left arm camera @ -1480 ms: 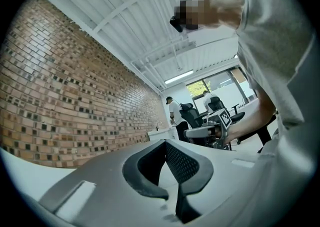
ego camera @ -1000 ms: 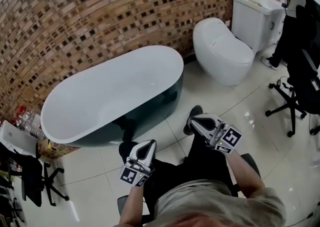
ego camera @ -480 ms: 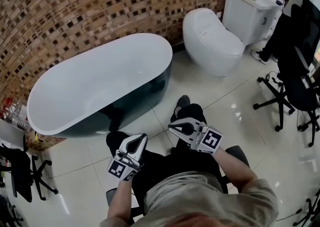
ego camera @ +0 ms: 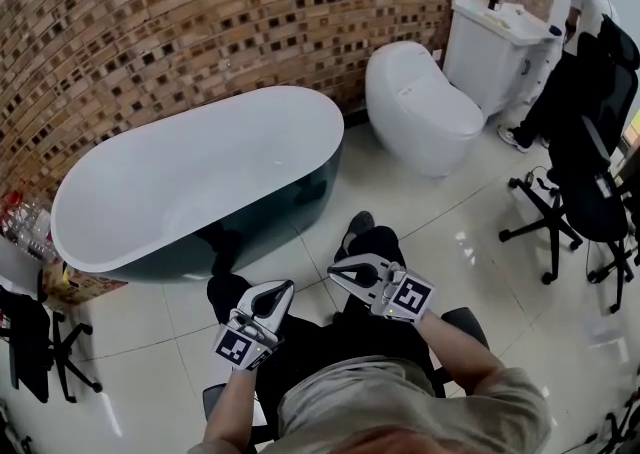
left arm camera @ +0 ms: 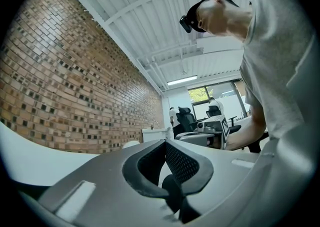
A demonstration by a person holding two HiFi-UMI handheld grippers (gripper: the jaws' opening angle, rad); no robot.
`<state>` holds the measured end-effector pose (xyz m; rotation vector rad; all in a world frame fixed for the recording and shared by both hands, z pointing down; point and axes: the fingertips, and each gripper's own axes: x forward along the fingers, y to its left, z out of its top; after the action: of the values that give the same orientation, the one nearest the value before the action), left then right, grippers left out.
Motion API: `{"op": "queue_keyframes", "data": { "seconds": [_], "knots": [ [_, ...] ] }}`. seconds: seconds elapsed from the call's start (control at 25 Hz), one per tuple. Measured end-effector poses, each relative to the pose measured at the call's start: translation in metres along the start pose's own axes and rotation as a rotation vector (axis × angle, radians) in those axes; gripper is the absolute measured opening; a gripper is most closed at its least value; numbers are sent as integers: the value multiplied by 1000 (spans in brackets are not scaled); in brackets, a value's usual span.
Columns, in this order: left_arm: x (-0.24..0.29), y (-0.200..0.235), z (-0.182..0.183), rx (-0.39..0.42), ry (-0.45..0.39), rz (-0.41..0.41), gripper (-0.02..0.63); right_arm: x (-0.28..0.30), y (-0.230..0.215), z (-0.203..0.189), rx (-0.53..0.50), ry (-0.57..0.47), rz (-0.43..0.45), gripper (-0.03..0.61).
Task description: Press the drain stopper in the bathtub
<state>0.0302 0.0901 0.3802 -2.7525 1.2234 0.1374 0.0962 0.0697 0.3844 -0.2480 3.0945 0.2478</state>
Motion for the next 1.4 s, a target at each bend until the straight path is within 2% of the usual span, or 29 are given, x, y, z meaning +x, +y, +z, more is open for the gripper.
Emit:
{"op": "queue_keyframes", "data": {
  "seconds": [0.24,0.44,1.4],
  "knots": [
    [-1,2,3,2,-14,10,8,1,3,-2,-15,13,7,0],
    [-2,1,2,28,-6,6,8,4,8,-3,-34,24,20,0],
    [2,-6,-2,43,18,-4,8,8,15,-8,-55,44,42,0]
  ]
}}
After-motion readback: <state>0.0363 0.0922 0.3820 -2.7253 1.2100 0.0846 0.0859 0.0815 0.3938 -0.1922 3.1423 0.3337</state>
